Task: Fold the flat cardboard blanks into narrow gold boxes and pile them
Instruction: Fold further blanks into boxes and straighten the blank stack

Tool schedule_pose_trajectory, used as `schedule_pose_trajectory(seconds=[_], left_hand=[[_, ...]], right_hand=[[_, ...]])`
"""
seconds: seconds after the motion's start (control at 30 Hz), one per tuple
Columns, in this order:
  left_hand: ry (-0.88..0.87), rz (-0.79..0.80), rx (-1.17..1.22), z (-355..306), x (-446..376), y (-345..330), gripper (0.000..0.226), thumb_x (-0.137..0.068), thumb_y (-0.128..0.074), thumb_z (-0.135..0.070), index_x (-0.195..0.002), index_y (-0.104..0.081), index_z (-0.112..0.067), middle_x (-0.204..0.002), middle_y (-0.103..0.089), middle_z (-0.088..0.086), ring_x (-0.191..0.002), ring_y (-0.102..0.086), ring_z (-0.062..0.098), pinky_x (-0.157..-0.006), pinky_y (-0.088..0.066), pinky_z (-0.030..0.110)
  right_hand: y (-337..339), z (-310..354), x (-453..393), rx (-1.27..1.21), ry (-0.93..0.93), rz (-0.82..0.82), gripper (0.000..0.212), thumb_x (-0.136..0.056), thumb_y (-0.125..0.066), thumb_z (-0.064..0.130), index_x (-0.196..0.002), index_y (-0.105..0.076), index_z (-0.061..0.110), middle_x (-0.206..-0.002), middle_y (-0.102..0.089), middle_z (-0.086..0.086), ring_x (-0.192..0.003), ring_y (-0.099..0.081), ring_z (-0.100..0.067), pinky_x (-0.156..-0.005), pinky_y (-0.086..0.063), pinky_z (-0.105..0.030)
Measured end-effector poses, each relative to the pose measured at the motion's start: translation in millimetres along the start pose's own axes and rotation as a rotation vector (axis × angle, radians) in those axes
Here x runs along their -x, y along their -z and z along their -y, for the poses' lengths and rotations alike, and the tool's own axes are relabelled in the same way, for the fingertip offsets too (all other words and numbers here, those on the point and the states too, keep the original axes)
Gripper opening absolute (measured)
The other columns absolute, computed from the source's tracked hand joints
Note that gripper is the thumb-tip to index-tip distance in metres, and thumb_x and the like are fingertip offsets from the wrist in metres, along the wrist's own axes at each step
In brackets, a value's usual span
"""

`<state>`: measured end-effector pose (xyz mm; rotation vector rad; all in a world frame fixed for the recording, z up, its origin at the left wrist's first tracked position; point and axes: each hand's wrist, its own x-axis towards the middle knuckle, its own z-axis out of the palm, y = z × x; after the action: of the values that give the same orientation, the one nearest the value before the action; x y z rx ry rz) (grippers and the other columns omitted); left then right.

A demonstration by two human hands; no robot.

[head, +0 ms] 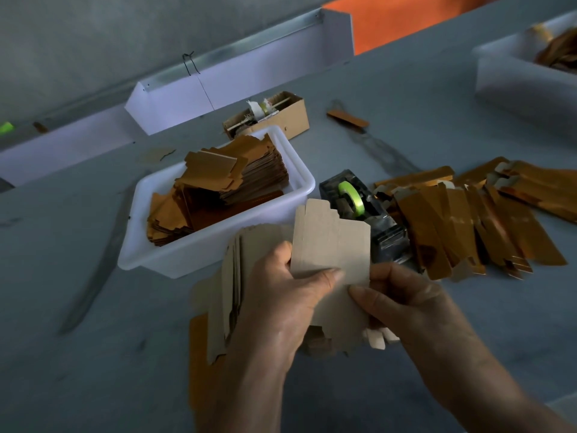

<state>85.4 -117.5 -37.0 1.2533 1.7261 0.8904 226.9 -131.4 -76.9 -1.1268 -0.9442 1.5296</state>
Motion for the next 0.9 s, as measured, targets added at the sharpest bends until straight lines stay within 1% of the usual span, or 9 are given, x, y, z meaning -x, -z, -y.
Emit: schedule_pose_trajectory(seconds=[0.07, 0.13, 0.27, 0.33, 0.43, 0.57, 0.77, 0.83, 0.9], left_hand=[[-0.009, -0.013, -0.01, 0, 0, -2, 0.032, -0.076, -0.078, -0.028, -0.104, -0.062, -0.028, -0.091, -0.07, -0.009, -0.08, -0.065, 0.003, -0.057, -0.046, 0.012], [-0.015, -0.014, -0.012, 0, 1, -4, 0.032, -0.078, -0.076, -0.028, -0.107, -0.062, -0.027, -0.093, -0.07, -0.008, -0.084, -0.065, 0.006, -0.061, -0.047, 0.015], [-0.029, -0.027, -0.009, -2, 1, -6, 0.031, -0.078, -0.076, -0.029, -0.107, -0.065, -0.027, -0.092, -0.071, -0.009, -0.084, -0.066, 0.007, -0.058, -0.048, 0.012], [-0.01, -0.036, 0.022, -2, 1, -6, 0.029, -0.077, -0.077, -0.028, -0.104, -0.066, -0.029, -0.087, -0.072, -0.009, -0.082, -0.067, 0.008, -0.061, -0.054, 0.02], [0.028, -0.009, 0.081, -3, 4, -9, 0.017, -0.079, -0.074, -0.021, -0.093, -0.069, -0.029, -0.077, -0.073, -0.007, -0.072, -0.07, 0.013, -0.057, -0.058, 0.033], [-0.024, 0.029, 0.066, -4, 7, -8, 0.006, -0.083, -0.07, -0.023, -0.088, -0.071, -0.026, -0.075, -0.073, -0.004, -0.068, -0.07, 0.011, -0.055, -0.053, 0.022], [-0.091, 0.192, 0.053, -8, 11, 0, 0.02, -0.088, -0.062, -0.042, -0.087, -0.072, -0.024, -0.082, -0.074, -0.003, -0.076, -0.07, 0.01, -0.067, -0.058, 0.025], [-0.095, 0.167, 0.052, -8, 11, 0, 0.011, -0.089, -0.063, -0.033, -0.089, -0.072, -0.027, -0.083, -0.074, -0.008, -0.077, -0.069, 0.003, -0.063, -0.054, 0.014], [-0.066, 0.168, 0.088, -7, 11, 0, 0.009, -0.09, -0.063, -0.026, -0.088, -0.072, -0.026, -0.083, -0.074, -0.011, -0.077, -0.069, 0.001, -0.062, -0.051, 0.011]], right_hand=[[0, -1, 0, 0.094, 0.053, -0.043, 0.011, -0.079, -0.068, 0.009, -0.082, -0.069, 0.02, -0.059, -0.056, -0.001, -0.057, -0.055, -0.01, -0.052, -0.048, -0.017], [-1, -2, 2, 0.204, 0.097, -0.094, 0.012, -0.079, -0.07, 0.015, -0.081, -0.065, 0.026, -0.061, -0.06, 0.006, -0.06, -0.058, -0.009, -0.054, -0.048, -0.022], [-6, -3, 6, 0.344, 0.2, -0.175, 0.02, -0.076, -0.071, 0.023, -0.079, -0.055, 0.034, -0.069, -0.061, 0.009, -0.058, -0.059, -0.01, -0.047, -0.043, -0.016], [-10, -1, 10, 0.317, 0.231, -0.163, 0.022, -0.075, -0.072, 0.03, -0.079, -0.051, 0.038, -0.071, -0.06, 0.006, -0.054, -0.058, -0.012, -0.046, -0.044, -0.017], [-16, 6, 16, 0.153, 0.23, -0.047, 0.019, -0.073, -0.063, 0.045, -0.084, -0.052, 0.033, -0.07, -0.063, -0.001, -0.054, -0.064, -0.018, -0.048, -0.052, -0.027], [-19, 8, 18, 0.072, 0.203, 0.027, 0.028, -0.08, -0.054, 0.041, -0.093, -0.054, 0.017, -0.069, -0.067, -0.011, -0.061, -0.067, -0.028, -0.058, -0.055, -0.046], [-16, 8, 12, 0.032, 0.118, 0.048, 0.027, -0.08, -0.055, 0.026, -0.101, -0.059, 0.009, -0.077, -0.07, -0.012, -0.07, -0.07, -0.024, -0.063, -0.058, -0.029], [-15, 9, 11, 0.025, 0.1, 0.034, 0.022, -0.081, -0.057, 0.022, -0.098, -0.061, 0.009, -0.074, -0.069, -0.01, -0.067, -0.069, -0.023, -0.059, -0.056, -0.028], [-13, 8, 9, 0.067, 0.118, -0.077, 0.03, -0.07, -0.063, 0.032, -0.094, -0.061, 0.014, -0.071, -0.067, -0.006, -0.065, -0.066, -0.019, -0.057, -0.054, -0.03]])
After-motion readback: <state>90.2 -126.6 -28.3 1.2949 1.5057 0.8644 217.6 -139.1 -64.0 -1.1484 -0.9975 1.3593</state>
